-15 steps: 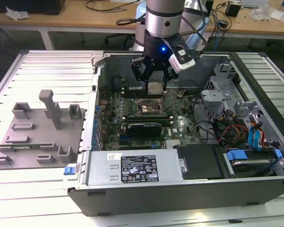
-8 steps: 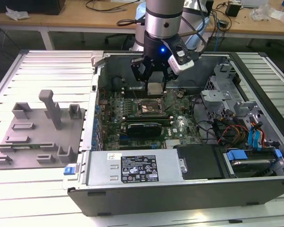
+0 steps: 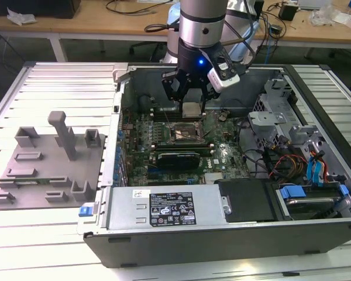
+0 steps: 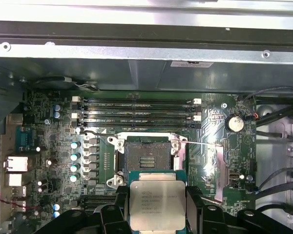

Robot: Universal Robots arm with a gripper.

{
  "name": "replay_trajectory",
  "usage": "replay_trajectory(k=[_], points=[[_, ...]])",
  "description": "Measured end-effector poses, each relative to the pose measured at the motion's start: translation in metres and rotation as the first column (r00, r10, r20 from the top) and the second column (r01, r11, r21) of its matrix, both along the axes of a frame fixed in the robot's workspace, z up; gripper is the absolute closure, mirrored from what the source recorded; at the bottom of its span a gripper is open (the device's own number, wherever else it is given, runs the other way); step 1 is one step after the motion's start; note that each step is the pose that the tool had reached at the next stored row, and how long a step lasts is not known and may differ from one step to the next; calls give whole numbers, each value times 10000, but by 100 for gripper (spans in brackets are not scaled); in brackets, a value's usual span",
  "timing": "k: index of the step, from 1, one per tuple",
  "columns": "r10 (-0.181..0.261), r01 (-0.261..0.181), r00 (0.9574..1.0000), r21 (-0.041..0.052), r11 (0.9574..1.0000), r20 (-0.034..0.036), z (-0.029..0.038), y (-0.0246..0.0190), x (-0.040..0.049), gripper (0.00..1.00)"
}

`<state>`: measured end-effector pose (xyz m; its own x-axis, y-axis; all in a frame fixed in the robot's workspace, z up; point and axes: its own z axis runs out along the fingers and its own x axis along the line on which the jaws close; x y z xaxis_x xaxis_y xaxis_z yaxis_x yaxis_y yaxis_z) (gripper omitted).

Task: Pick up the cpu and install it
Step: 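Place the cpu into insertion slot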

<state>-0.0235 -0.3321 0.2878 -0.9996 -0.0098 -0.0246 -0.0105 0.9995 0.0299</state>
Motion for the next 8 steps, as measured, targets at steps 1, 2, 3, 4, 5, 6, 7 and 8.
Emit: replay_trajectory(k=[1,2,3,4,5,6,7,8], points=[[-1,1,10000,0,10000,0,0,0,0,45],[-2,2,10000,0,10000,0,0,0,0,45],[-3,3,10000,0,10000,0,0,0,0,45],[-3,3,10000,0,10000,0,0,0,0,45],[-7,7,10000,1,10000,0,0,0,0,45],[-120,120,9999,1,9999,1,0,0,0,45],[-264,264,9997,1,9997,0,0,0,0,45],[-576,576,9983,1,9983,0,-1,0,0,45]])
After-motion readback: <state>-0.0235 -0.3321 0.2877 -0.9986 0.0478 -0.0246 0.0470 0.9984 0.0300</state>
